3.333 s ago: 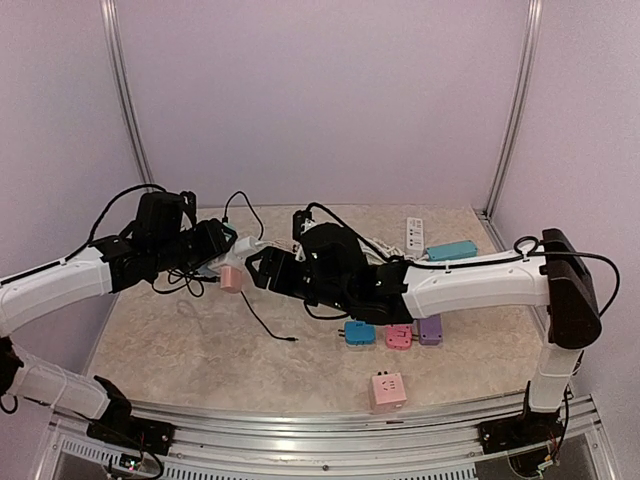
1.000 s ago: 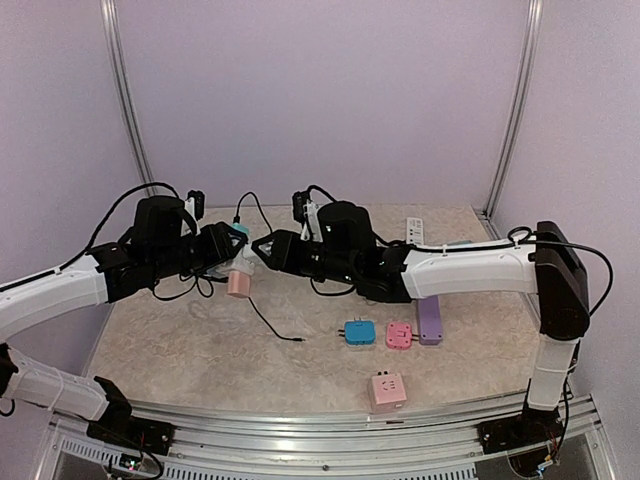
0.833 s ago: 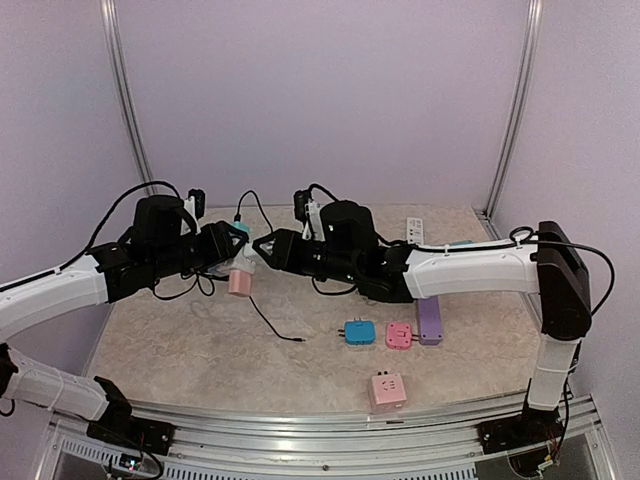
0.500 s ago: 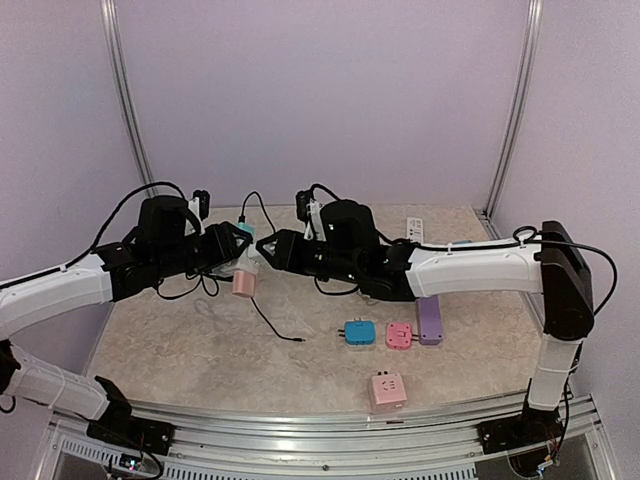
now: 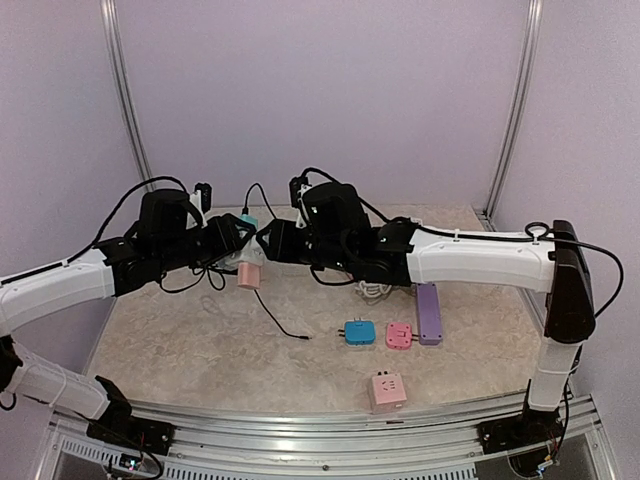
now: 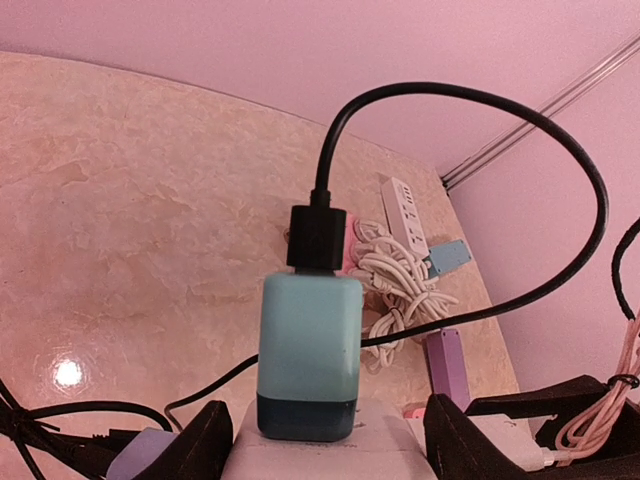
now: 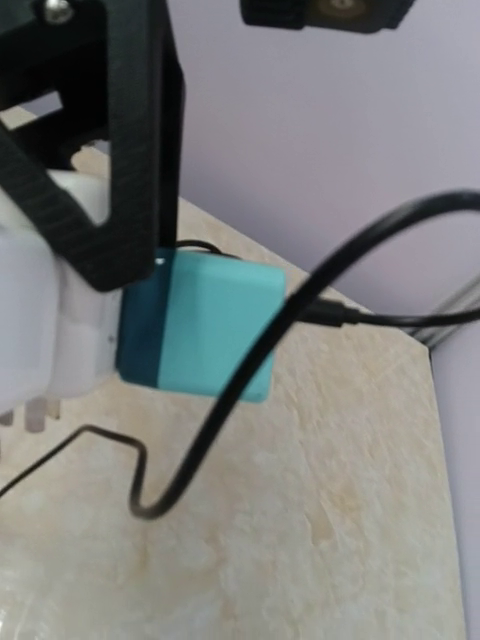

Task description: Pull the plug off the socket

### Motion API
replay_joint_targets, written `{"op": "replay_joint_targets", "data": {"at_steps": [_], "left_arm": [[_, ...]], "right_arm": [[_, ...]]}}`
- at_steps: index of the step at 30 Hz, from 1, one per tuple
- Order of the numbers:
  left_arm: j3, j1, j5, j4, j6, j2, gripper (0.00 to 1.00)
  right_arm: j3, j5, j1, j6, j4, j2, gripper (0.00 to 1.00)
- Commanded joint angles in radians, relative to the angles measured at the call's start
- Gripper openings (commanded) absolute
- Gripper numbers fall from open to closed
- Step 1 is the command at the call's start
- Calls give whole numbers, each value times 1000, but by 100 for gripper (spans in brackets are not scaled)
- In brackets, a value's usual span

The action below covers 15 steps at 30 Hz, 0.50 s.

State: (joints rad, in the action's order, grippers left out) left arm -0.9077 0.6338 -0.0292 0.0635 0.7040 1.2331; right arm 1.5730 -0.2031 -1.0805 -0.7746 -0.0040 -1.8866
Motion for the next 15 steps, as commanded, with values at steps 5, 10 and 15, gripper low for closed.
{"op": "replay_joint_targets", "data": {"at_steps": [5, 10, 15], "left_arm": [[-42, 24, 45, 10, -40, 9, 30], [-48, 24, 44, 15, -48, 10, 30], [-52, 24, 52, 5, -72, 4, 30]], "right_arm": [[107, -223, -5, 109, -200, -53, 0], [125, -248, -6, 119, -243, -56, 0], [94, -186, 4, 117, -198, -31, 0]]}}
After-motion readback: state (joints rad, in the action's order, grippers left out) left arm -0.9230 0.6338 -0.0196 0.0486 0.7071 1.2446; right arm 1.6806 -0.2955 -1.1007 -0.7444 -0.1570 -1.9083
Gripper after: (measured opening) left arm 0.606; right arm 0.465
